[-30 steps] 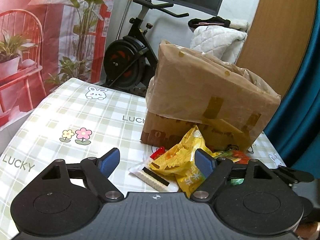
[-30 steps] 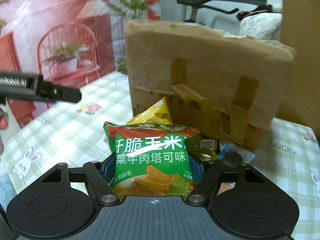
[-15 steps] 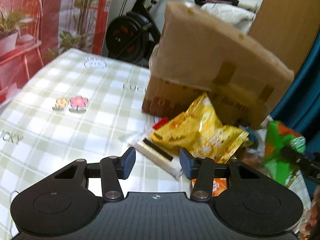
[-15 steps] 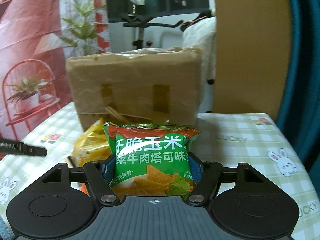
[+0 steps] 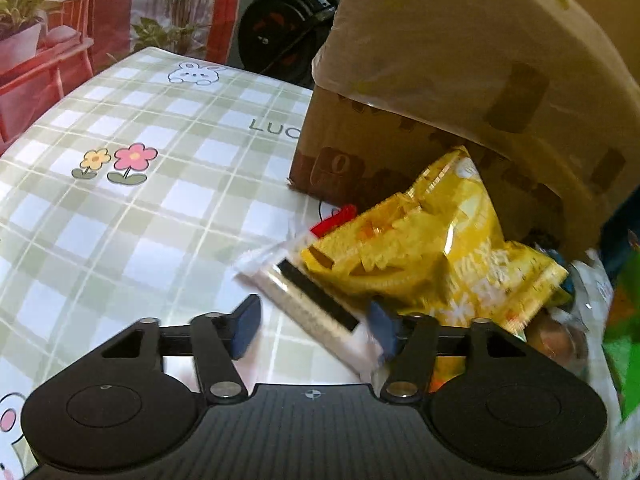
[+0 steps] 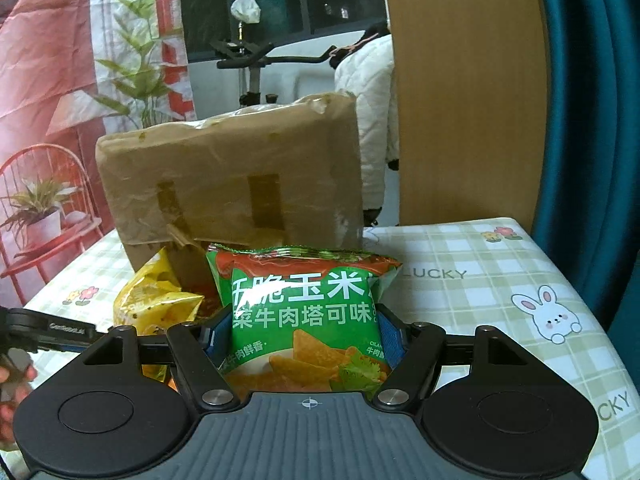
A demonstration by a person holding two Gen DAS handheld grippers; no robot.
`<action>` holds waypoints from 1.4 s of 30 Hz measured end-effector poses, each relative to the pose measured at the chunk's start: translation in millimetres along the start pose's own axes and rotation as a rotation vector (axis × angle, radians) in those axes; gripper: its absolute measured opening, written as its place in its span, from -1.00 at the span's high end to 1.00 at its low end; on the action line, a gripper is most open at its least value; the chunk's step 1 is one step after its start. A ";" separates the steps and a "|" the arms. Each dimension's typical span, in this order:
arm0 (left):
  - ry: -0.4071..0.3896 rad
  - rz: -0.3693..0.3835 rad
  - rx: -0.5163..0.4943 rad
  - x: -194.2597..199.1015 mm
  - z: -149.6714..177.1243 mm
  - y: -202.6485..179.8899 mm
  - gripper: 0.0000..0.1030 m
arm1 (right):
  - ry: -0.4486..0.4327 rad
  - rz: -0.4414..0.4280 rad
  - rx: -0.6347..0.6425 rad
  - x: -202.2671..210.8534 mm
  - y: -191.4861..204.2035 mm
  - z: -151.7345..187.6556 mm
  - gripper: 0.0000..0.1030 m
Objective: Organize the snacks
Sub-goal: 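Grasp the white cracker packet with the left gripper while the right holds the corn-chip bag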
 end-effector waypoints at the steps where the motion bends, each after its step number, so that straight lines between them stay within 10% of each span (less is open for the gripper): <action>1: 0.003 -0.012 -0.004 -3.7 -1.8 -1.4 -0.33 | 0.001 -0.001 -0.006 -0.7 -2.0 0.3 -0.29; 10: -0.018 -0.065 -0.045 -17.7 -3.5 -5.5 -0.80 | 0.014 0.000 -0.033 -6.7 -9.7 4.7 -0.29; 28: 0.031 -0.099 -0.033 19.9 13.2 53.1 -0.82 | 0.012 -0.047 -0.018 -9.4 3.7 1.8 -0.30; 36: 0.021 -0.136 -0.168 0.9 6.5 25.4 -0.55 | 0.015 -0.045 -0.005 -7.2 9.6 0.1 -0.30; 40: -0.013 -0.145 -0.201 1.8 7.7 22.4 0.06 | 0.019 -0.039 -0.010 -6.4 5.1 0.8 -0.30; 42: -0.005 -0.142 -0.204 5.2 9.0 24.1 0.06 | 0.024 -0.033 -0.013 -5.3 5.1 1.8 -0.30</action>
Point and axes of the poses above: each gripper's, at about its wrist camera, not at the fingertips, and x roughly against the way its jaws point, y to its left, z to its underside, the point moved 2 cm from there along -x, roughly the way its jaws point, and after that the axes turned 4 degrees about y, right-handed, at the moved point
